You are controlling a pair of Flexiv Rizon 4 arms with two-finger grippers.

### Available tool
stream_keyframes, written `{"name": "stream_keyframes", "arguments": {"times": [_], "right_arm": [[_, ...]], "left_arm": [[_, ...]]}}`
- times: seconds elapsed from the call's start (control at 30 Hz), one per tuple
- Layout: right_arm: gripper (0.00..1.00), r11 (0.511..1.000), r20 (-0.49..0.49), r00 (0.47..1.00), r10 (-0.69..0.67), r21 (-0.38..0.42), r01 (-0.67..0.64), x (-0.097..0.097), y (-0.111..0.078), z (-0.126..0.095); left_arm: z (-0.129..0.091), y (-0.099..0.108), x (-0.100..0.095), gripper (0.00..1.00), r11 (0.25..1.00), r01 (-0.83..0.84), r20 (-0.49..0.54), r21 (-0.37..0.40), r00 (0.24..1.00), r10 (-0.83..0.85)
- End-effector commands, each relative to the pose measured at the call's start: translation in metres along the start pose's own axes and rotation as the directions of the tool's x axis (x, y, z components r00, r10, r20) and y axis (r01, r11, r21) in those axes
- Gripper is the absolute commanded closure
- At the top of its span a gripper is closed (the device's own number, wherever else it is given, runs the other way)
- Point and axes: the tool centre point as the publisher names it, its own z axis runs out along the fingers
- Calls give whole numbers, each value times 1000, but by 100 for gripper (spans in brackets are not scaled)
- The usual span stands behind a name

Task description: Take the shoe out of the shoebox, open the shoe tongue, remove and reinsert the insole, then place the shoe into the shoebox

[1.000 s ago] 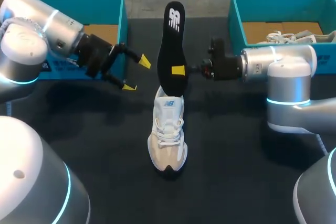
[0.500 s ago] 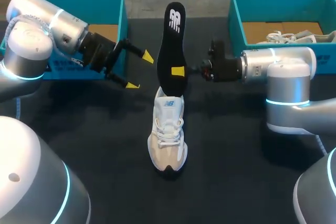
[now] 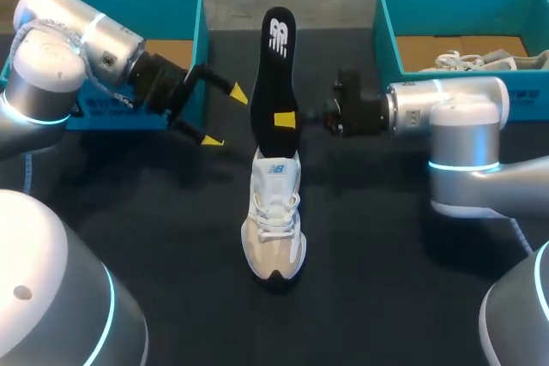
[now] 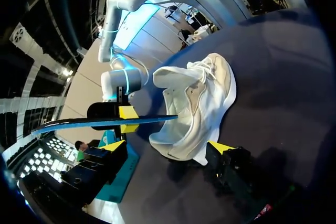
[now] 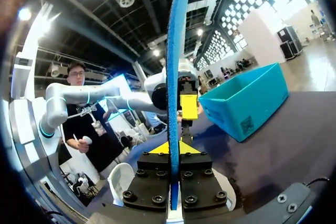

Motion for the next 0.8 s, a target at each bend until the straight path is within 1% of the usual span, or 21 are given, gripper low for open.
{"name": "stream_keyframes", "arguments": {"times": [0.03, 0.3, 0.8], "right_arm": [[100, 1000, -4, 1000, 5, 5, -5, -4, -6, 7], [100, 1000, 4, 1000, 10, 7, -10, -3, -14, 9], [100, 999, 27, 999, 28, 14, -28, -7, -32, 7]], "left_arm": [[1, -1, 1, 0, 1000, 2, -2, -2, 1000, -2], [-3, -3, 2, 0, 1000, -4, -5, -29, 1000, 4], [-7, -4, 5, 0, 999, -3, -7, -37, 1000, 3]]}}
